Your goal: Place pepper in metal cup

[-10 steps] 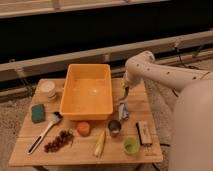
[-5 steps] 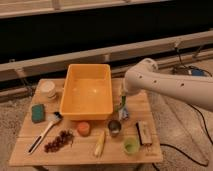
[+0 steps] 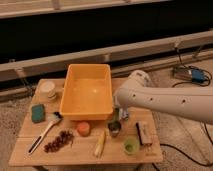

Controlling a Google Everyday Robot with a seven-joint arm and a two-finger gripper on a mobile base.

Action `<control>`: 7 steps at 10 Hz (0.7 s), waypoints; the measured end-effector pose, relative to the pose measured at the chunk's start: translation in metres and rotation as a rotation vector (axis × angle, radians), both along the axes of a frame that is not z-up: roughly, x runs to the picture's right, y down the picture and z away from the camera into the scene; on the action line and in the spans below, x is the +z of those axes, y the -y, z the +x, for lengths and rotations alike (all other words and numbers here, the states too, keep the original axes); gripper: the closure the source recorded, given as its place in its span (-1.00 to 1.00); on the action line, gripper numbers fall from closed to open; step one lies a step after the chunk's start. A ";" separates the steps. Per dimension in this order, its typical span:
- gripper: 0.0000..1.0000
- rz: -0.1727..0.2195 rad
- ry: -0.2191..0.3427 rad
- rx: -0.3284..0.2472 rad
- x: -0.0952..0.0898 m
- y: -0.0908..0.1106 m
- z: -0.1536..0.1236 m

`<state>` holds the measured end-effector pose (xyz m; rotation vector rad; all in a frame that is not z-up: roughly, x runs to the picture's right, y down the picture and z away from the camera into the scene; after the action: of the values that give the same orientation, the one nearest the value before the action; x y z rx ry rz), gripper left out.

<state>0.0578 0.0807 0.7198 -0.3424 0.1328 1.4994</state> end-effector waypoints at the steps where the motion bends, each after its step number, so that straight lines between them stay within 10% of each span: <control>1: 0.60 -0.001 -0.021 -0.006 0.001 -0.006 0.002; 7: 0.60 0.000 -0.142 0.012 0.015 -0.027 0.025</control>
<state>0.0829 0.1076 0.7352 -0.2365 0.2444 1.5350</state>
